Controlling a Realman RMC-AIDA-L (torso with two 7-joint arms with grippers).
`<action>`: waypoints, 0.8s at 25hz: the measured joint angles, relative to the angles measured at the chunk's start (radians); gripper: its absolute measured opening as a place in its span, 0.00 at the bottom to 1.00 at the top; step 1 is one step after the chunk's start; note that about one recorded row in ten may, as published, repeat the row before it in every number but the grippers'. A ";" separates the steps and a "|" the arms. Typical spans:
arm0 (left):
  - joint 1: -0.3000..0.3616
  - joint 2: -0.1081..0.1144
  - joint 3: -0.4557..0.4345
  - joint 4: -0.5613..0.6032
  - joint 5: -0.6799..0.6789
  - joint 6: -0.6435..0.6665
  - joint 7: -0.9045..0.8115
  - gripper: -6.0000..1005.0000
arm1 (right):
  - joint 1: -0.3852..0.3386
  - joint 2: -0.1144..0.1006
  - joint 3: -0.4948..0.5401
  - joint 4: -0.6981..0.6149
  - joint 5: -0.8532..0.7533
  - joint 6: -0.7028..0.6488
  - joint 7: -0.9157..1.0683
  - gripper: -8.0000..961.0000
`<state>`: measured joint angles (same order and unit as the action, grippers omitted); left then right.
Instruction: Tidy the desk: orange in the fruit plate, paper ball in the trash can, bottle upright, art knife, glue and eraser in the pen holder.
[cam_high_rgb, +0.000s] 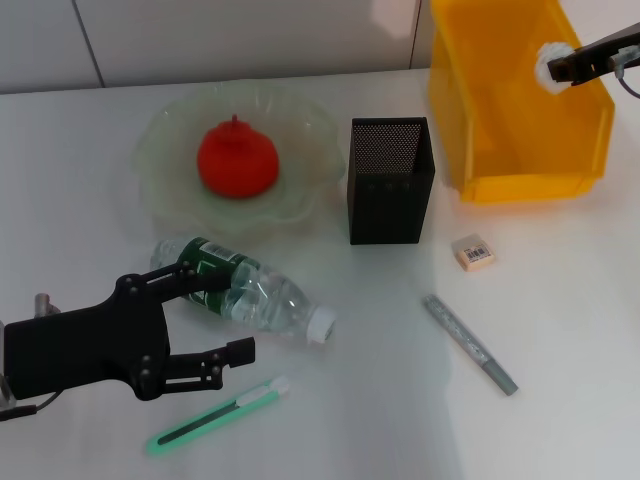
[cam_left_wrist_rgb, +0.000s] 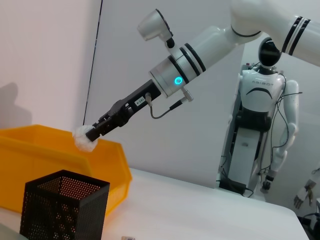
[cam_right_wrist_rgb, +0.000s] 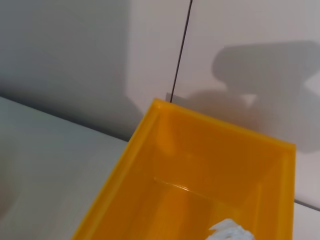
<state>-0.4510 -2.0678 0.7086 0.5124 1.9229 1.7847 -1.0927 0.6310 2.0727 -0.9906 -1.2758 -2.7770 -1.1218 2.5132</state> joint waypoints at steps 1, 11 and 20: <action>0.000 0.000 0.000 -0.001 0.000 0.000 0.001 0.87 | 0.000 0.001 -0.001 0.004 0.001 0.007 -0.009 0.30; 0.005 0.000 0.000 -0.003 -0.001 0.001 0.005 0.87 | -0.023 0.004 -0.005 -0.025 0.071 0.001 -0.034 0.50; 0.015 0.000 0.000 0.002 -0.024 0.007 0.021 0.87 | -0.204 0.007 -0.008 -0.239 0.524 -0.052 -0.223 0.81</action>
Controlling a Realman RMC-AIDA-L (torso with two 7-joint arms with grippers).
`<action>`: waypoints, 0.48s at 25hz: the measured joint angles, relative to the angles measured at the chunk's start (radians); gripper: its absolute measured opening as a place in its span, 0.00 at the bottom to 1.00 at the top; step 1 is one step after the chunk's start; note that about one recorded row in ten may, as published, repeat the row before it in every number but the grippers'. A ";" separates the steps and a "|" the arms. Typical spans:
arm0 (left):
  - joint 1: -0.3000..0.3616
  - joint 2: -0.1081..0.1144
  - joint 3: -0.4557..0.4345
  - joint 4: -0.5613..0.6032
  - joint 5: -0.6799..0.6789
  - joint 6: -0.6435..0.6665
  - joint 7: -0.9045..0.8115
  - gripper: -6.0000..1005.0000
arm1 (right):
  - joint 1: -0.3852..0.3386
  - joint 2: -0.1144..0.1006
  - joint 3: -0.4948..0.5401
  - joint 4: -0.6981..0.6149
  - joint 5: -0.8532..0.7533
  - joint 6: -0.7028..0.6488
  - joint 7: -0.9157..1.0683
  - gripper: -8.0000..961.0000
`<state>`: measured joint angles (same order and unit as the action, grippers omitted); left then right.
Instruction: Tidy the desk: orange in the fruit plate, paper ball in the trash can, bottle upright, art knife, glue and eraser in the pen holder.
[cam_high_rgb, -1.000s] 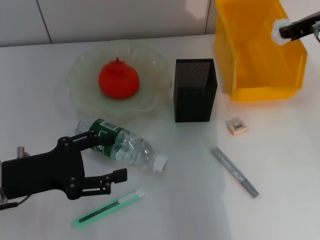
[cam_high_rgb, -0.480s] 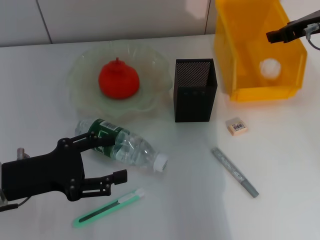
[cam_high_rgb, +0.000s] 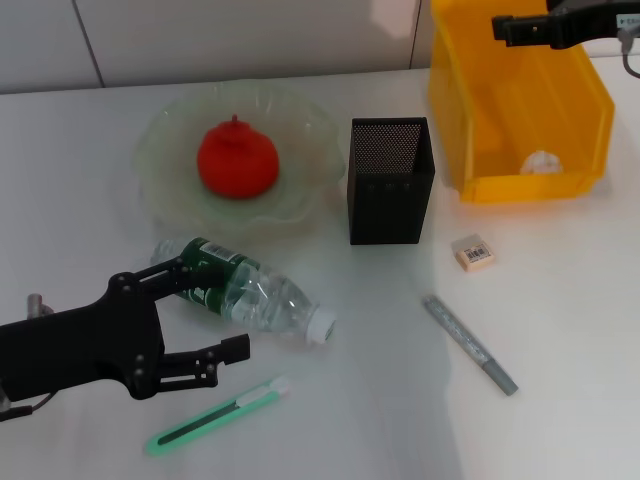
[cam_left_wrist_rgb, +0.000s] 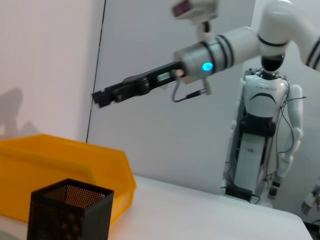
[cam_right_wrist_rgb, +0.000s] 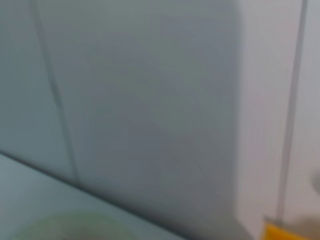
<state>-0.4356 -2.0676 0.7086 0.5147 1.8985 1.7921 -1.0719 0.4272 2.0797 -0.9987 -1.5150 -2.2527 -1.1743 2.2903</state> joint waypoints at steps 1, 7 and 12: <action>0.003 0.000 0.000 0.000 -0.010 0.000 0.012 0.87 | -0.038 0.000 0.001 -0.025 0.097 -0.007 -0.052 0.81; 0.005 0.001 0.000 0.003 -0.059 0.001 0.040 0.87 | -0.272 0.008 -0.003 0.060 0.566 -0.173 -0.513 0.82; -0.038 -0.001 0.032 0.031 -0.054 -0.005 0.035 0.87 | -0.341 0.003 0.029 0.325 0.671 -0.368 -0.811 0.82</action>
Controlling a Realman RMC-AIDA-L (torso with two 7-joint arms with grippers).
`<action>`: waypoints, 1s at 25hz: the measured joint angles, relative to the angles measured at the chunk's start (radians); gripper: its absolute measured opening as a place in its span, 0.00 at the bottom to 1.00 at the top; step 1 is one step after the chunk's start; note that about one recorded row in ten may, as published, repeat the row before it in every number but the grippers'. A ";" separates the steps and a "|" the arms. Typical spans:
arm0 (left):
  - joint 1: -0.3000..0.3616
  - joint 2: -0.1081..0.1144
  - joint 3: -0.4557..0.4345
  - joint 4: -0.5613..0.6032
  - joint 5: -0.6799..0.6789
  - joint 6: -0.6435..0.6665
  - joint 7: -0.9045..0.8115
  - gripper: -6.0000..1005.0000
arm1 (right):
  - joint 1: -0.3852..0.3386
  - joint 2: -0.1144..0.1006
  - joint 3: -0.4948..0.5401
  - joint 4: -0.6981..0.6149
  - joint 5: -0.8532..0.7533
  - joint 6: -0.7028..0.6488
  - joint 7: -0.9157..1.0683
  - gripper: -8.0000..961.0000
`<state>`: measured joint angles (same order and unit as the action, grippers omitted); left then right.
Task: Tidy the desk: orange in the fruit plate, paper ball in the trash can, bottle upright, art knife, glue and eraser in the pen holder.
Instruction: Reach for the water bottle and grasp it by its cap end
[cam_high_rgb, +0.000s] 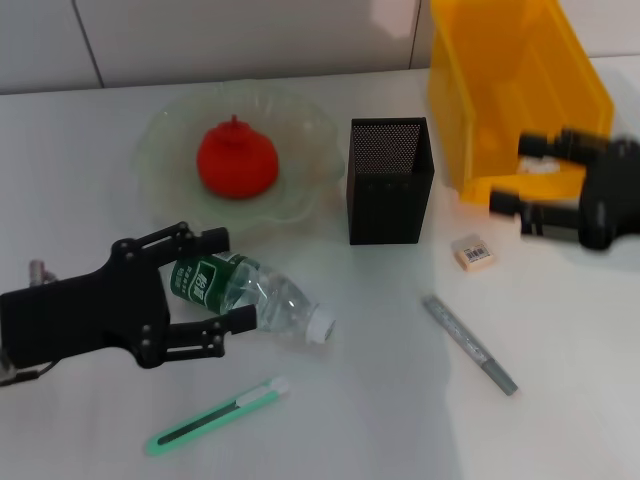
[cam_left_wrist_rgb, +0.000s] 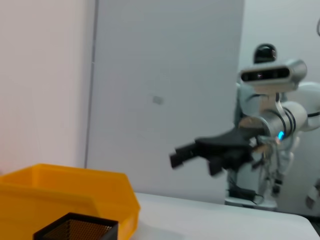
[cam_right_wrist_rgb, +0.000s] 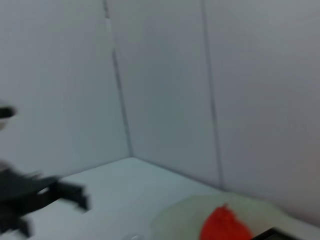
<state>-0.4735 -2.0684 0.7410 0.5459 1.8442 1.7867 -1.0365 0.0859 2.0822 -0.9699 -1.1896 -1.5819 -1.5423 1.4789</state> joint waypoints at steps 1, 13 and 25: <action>0.000 0.000 0.000 0.000 0.000 0.000 0.000 0.87 | 0.000 0.000 0.000 0.000 0.000 0.000 0.000 0.82; -0.121 -0.006 0.384 0.316 0.000 -0.114 -0.165 0.87 | -0.018 -0.032 0.333 0.549 -0.080 -0.330 -0.426 0.82; -0.220 -0.008 0.646 0.452 0.133 -0.259 -0.316 0.87 | 0.014 -0.004 0.338 0.569 -0.311 -0.288 -0.481 0.82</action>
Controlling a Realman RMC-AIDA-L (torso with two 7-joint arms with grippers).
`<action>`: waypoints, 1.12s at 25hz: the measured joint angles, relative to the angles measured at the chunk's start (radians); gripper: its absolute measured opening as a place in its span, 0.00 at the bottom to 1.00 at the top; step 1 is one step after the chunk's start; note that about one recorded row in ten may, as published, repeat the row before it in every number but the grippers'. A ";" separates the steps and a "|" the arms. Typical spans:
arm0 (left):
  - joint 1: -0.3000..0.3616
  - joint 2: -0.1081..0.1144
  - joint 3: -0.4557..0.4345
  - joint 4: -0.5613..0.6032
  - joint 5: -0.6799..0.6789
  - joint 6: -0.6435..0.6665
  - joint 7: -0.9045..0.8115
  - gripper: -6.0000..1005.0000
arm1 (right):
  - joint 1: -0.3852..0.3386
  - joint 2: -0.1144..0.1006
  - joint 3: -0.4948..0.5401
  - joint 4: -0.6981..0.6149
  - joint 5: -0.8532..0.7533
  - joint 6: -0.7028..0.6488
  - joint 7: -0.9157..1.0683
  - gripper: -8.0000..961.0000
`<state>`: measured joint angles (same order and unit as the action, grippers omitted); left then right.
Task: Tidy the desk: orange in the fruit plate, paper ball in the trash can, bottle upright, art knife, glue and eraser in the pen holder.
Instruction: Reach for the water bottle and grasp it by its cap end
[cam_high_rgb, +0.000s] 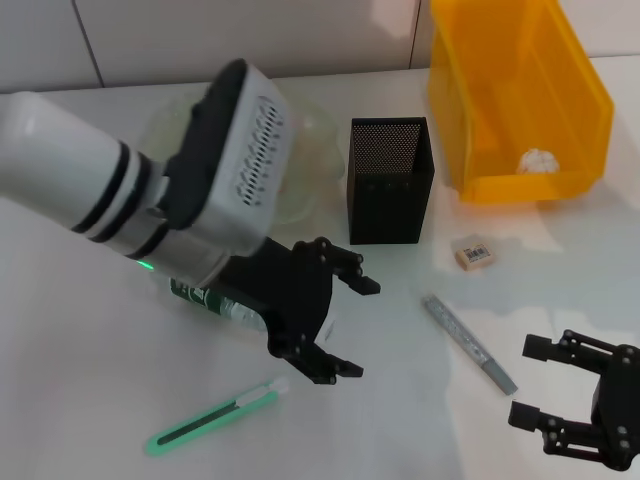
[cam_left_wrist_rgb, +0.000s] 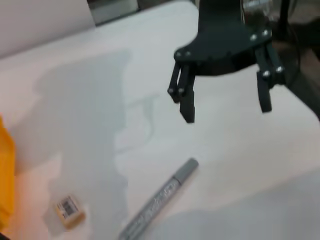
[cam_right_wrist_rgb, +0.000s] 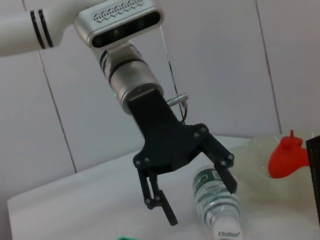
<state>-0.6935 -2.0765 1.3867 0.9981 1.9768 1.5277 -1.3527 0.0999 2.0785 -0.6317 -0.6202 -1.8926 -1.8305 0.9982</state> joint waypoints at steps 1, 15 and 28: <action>-0.055 -0.003 0.104 0.002 0.069 -0.052 -0.056 0.87 | 0.000 0.000 0.000 0.000 0.000 0.000 0.000 0.82; -0.104 -0.003 0.359 0.078 0.254 -0.228 -0.145 0.86 | 0.004 -0.002 0.009 -0.006 -0.026 0.001 0.009 0.82; -0.109 -0.003 0.452 0.105 0.330 -0.277 -0.177 0.80 | 0.014 0.000 0.009 -0.006 -0.026 0.002 0.031 0.82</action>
<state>-0.8022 -2.0800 1.8392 1.1028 2.3072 1.2508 -1.5298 0.1142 2.0785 -0.6227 -0.6259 -1.9190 -1.8289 1.0295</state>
